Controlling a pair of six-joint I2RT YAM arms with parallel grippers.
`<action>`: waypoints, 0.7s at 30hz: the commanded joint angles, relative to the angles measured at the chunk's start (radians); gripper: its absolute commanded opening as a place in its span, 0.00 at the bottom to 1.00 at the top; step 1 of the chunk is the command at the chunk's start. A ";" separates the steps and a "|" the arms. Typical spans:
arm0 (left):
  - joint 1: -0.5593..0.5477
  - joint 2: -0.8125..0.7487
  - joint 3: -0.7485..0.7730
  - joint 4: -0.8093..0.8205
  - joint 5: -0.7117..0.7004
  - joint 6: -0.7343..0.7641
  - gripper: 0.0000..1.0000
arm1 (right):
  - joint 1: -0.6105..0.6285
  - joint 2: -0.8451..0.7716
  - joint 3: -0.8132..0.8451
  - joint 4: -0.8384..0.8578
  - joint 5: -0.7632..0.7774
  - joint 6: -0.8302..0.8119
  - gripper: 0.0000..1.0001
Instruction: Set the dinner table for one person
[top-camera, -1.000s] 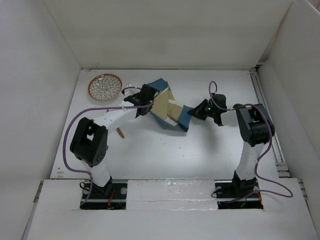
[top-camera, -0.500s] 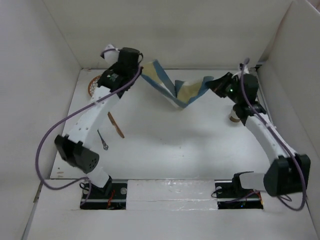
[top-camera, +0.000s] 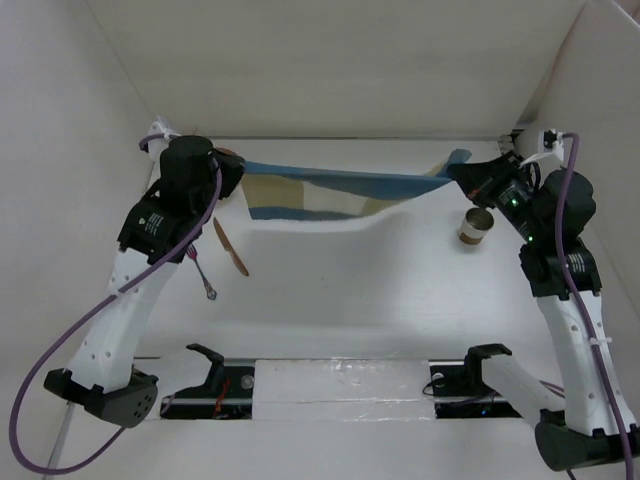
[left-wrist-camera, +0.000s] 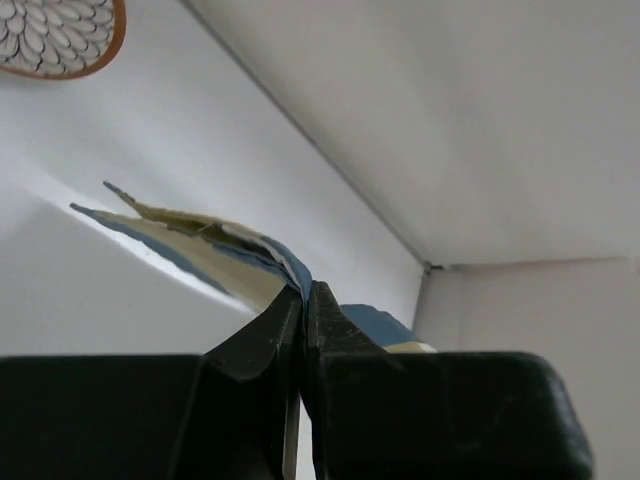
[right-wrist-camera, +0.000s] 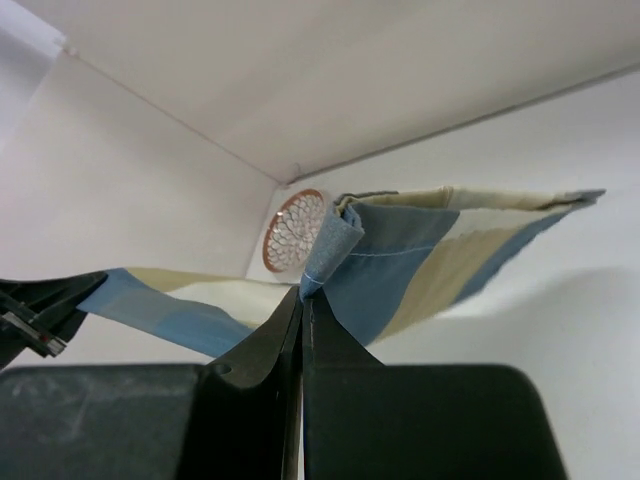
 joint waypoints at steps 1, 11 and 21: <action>0.025 -0.050 -0.101 0.058 -0.007 0.015 0.00 | -0.022 -0.037 0.022 -0.073 0.071 -0.052 0.00; 0.025 0.168 0.129 0.081 -0.011 0.120 0.00 | -0.042 0.249 0.189 -0.052 0.048 -0.107 0.00; 0.128 0.532 0.619 0.128 0.187 0.318 0.00 | -0.100 0.590 0.464 0.033 -0.137 -0.147 0.00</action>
